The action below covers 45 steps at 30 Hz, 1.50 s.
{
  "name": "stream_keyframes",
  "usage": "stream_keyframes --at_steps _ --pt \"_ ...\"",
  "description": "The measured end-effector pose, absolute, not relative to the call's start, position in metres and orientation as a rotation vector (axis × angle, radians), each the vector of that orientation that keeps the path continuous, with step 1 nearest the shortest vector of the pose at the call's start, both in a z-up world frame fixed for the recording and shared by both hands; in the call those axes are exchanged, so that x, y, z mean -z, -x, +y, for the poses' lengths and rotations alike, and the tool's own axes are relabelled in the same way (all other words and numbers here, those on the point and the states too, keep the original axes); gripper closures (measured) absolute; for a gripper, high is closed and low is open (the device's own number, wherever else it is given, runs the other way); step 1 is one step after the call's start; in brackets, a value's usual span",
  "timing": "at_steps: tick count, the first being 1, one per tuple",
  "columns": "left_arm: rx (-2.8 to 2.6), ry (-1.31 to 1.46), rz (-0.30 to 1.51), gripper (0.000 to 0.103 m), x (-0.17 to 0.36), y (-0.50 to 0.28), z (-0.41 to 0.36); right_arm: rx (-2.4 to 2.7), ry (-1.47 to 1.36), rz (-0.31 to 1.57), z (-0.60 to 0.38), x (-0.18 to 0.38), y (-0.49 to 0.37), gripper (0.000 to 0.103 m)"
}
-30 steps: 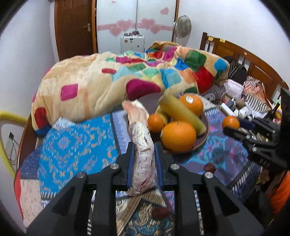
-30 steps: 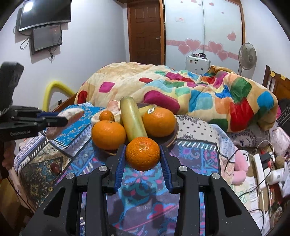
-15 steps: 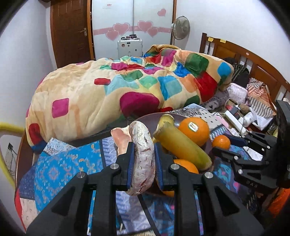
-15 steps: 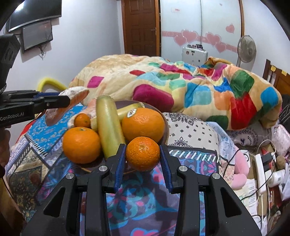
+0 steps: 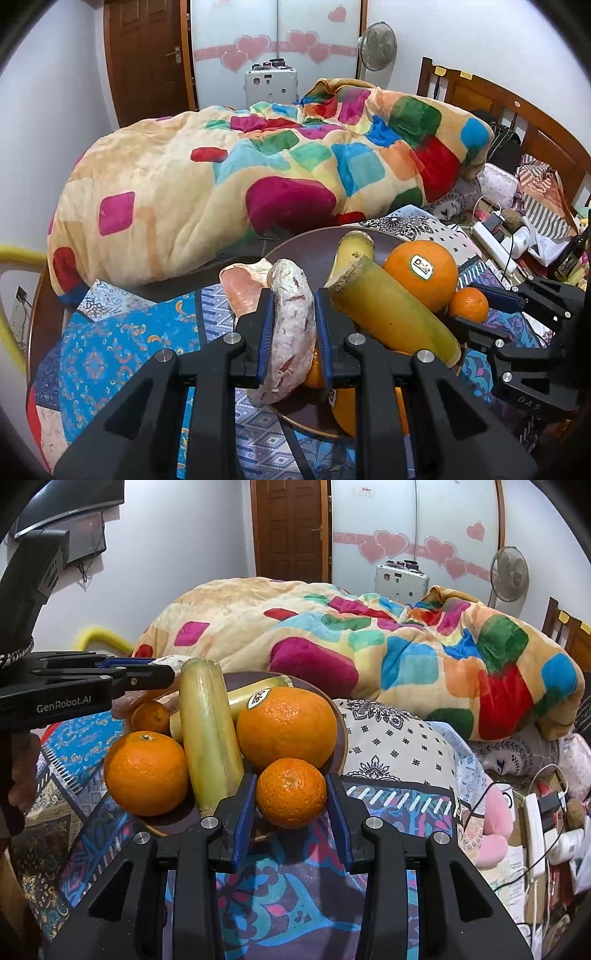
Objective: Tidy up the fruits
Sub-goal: 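Set the mandarin on the plate with the right tool while the left places the pomelo piece, then grasp the small red plum with the right tool while the left tool grasps another plum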
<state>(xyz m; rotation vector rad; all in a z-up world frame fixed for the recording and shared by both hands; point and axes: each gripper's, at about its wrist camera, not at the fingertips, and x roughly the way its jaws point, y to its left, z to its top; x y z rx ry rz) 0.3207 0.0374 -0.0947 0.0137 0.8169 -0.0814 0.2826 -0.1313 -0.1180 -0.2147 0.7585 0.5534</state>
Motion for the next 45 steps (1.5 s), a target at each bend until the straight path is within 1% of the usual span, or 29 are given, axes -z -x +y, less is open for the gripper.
stream_keyframes --at_steps 2,4,6,8,9,11,12,19,24,28,34,45 --pt "0.076 -0.005 0.818 0.082 0.094 -0.32 0.038 -0.551 0.22 0.758 -0.131 0.118 -0.282 0.068" --pt "0.079 0.004 0.821 0.074 0.093 -0.32 0.039 -0.547 0.225 0.757 -0.131 0.117 -0.283 0.066" --pt "0.08 0.009 0.814 0.07 0.089 -0.317 0.04 -0.536 0.23 0.752 -0.131 0.116 -0.283 0.06" --pt "0.074 0.004 0.799 0.07 0.084 -0.31 0.04 -0.533 0.231 0.746 -0.133 0.114 -0.282 0.057" --pt "0.074 0.009 0.789 0.069 0.08 -0.306 0.04 -0.533 0.229 0.741 -0.134 0.112 -0.28 0.056" --pt "0.072 0.026 0.773 0.064 0.074 -0.296 0.043 -0.532 0.225 0.729 -0.136 0.105 -0.273 0.056" --pt "0.072 0.034 0.763 0.058 0.07 -0.291 0.043 -0.533 0.223 0.725 -0.137 0.103 -0.27 0.056" --pt "0.056 0.014 0.691 0.053 0.043 -0.238 0.041 -0.53 0.207 0.659 -0.141 0.072 -0.235 0.056" --pt "0.04 0.017 0.652 0.043 0.032 -0.2 0.04 -0.538 0.189 0.625 -0.143 0.056 -0.208 0.056" --pt "0.033 0.028 0.652 0.042 0.033 -0.176 0.041 -0.549 0.174 0.619 -0.142 0.052 -0.191 0.056" --pt "0.025 0.031 0.704 0.042 0.053 -0.153 0.044 -0.561 0.168 0.632 -0.142 0.059 -0.171 0.055" --pt "0.057 0.067 0.83 0.042 0.113 -0.139 0.053 -0.58 0.167 0.73 -0.138 0.107 -0.157 0.055"
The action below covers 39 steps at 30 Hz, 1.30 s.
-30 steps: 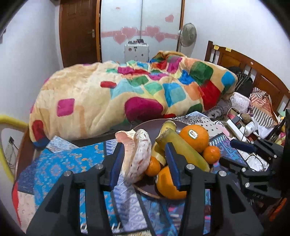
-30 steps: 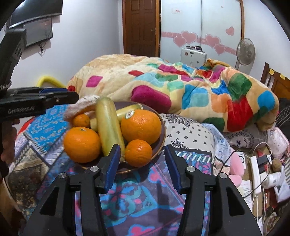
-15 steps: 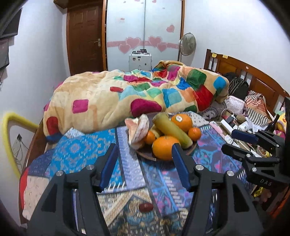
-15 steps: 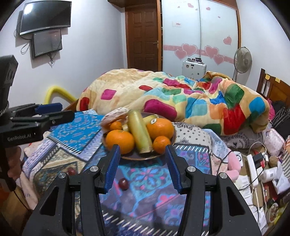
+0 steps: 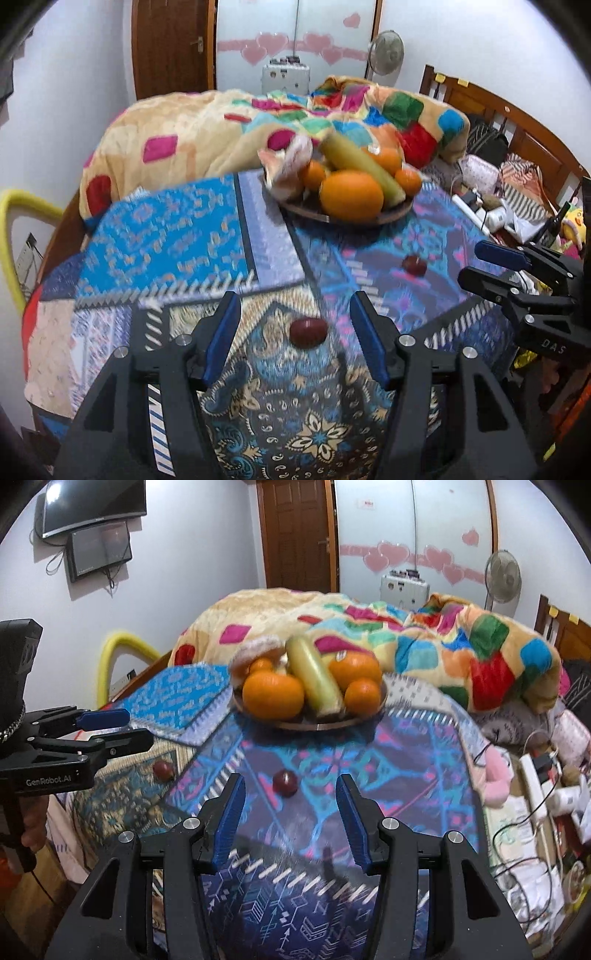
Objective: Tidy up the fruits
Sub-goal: 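Grasp the small red plum with the right tool while the left tool grasps another plum, then lower the plum onto the plate with the right tool while the left places its plum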
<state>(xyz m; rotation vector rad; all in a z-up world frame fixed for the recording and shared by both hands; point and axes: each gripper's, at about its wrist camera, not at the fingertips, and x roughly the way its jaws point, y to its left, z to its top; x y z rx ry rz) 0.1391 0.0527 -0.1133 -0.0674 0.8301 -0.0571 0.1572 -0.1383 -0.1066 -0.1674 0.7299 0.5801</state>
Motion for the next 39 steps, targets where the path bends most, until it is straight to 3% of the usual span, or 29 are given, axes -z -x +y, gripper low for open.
stream_keyframes --at_steps 6,16,20,39 --pt "0.069 0.078 0.895 0.044 0.142 -0.144 0.053 -0.589 0.184 0.781 -0.129 0.13 -0.168 0.056" --pt "0.129 0.084 0.869 0.076 0.146 -0.146 0.047 -0.603 0.21 0.793 -0.113 0.141 -0.183 0.073" --pt "0.111 0.048 0.857 0.077 0.146 -0.145 0.042 -0.594 0.224 0.773 -0.109 0.142 -0.184 0.087" --pt "0.122 0.083 0.764 0.077 0.1 -0.179 0.043 -0.573 0.181 0.681 -0.132 0.099 -0.188 0.089"
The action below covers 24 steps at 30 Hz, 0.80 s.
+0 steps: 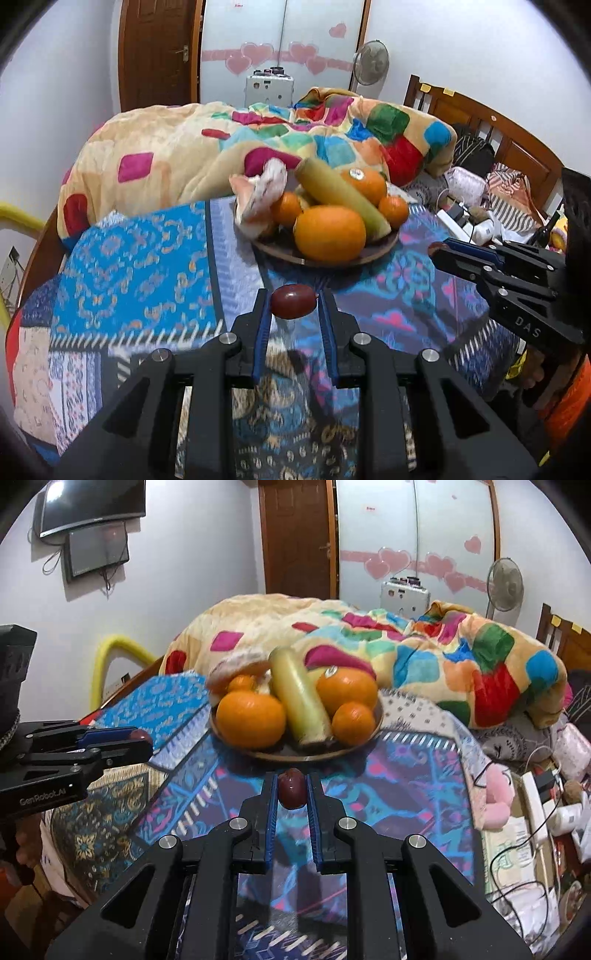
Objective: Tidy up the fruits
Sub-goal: 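Lower the plum onto the plate with the right tool while the left places its plum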
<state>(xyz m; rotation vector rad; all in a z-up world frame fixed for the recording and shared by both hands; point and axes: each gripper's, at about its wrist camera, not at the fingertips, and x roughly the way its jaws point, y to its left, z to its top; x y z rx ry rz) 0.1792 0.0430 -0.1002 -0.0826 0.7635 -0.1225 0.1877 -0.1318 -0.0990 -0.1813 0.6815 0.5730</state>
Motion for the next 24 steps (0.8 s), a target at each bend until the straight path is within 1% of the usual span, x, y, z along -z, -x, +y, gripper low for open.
stream_keyframes --at_steps 12,17,24 --pt "0.108 0.041 0.757 0.077 0.098 -0.236 0.049 -0.542 0.181 0.626 -0.13 0.086 -0.228 0.089" --pt "0.118 0.012 0.773 0.077 0.105 -0.251 0.048 -0.541 0.203 0.635 -0.121 0.09 -0.249 0.089" --pt "0.126 0.043 0.793 0.077 0.116 -0.262 0.052 -0.543 0.23 0.654 -0.11 0.101 -0.263 0.089"
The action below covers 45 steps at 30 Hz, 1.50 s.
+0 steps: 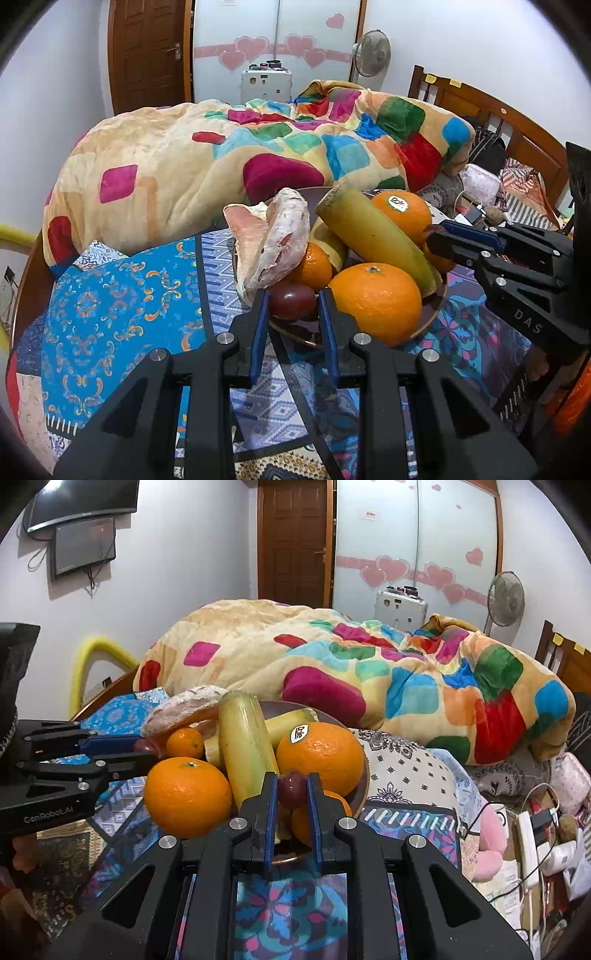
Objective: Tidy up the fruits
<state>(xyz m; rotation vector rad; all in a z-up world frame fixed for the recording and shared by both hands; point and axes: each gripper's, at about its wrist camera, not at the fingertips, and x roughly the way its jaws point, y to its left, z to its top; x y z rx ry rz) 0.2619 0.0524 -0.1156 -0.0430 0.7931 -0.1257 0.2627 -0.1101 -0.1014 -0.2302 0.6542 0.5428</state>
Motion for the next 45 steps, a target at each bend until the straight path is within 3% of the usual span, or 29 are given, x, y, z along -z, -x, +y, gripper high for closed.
stream_keyframes --at_steps 7,15,28,29,31,34,41,45 --pt "0.115 0.072 0.821 0.069 0.122 -0.268 0.058 -0.55 0.239 0.647 -0.107 0.102 -0.261 0.085" --pt "0.121 0.104 0.804 0.069 0.112 -0.26 0.063 -0.567 0.233 0.642 -0.107 0.098 -0.257 0.08" --pt "0.085 0.078 0.537 0.068 0.013 -0.153 0.044 -0.565 0.149 0.464 -0.138 0.016 -0.178 0.08" --pt "0.078 0.072 0.503 0.068 0.003 -0.139 0.041 -0.564 0.142 0.448 -0.14 0.011 -0.172 0.08" --pt "0.069 0.065 0.451 0.054 -0.01 -0.119 0.036 -0.565 0.125 0.409 -0.146 -0.003 -0.153 0.08" --pt "0.042 0.039 0.361 0.05 -0.028 -0.085 0.025 -0.562 0.114 0.354 -0.153 -0.019 -0.123 0.079" --pt "0.035 0.018 0.264 0.037 -0.046 -0.033 0.009 -0.541 0.061 0.251 -0.169 -0.042 -0.074 0.055" --pt "0.017 0.019 0.229 0.022 -0.049 -0.016 0.007 -0.52 0.044 0.201 -0.173 -0.045 -0.057 0.041"
